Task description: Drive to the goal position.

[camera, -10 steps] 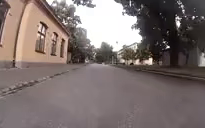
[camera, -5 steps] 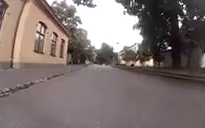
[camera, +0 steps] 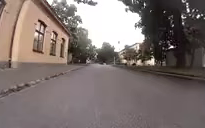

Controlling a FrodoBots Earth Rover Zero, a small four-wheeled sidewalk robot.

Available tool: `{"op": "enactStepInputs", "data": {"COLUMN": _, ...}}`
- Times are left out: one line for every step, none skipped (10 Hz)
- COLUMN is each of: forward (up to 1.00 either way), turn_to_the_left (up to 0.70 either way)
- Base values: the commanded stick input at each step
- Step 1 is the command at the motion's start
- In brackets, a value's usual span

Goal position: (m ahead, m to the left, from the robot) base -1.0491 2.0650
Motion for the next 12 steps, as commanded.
{"op": "enactStepInputs", "data": {"forward": 0.7, "turn_to_the_left": 0.0}}
{"op": "enactStepInputs", "data": {"forward": 0.7, "turn_to_the_left": 0.0}}
{"op": "enactStepInputs", "data": {"forward": 0.7, "turn_to_the_left": 0.0}}
{"op": "enactStepInputs", "data": {"forward": 0.7, "turn_to_the_left": -0.05}}
{"op": "enactStepInputs", "data": {"forward": 0.7, "turn_to_the_left": -0.15}}
{"op": "enactStepInputs", "data": {"forward": 0.7, "turn_to_the_left": -0.25}}
{"op": "enactStepInputs", "data": {"forward": 0.7, "turn_to_the_left": -0.35}}
{"op": "enactStepInputs", "data": {"forward": 0.7, "turn_to_the_left": -0.32}}
{"op": "enactStepInputs", "data": {"forward": 0.7, "turn_to_the_left": -0.21}}
{"op": "enactStepInputs", "data": {"forward": 0.7, "turn_to_the_left": -0.11}}
{"op": "enactStepInputs", "data": {"forward": 0.7, "turn_to_the_left": 0.0}}
{"op": "enactStepInputs", "data": {"forward": 0.7, "turn_to_the_left": 0.0}}
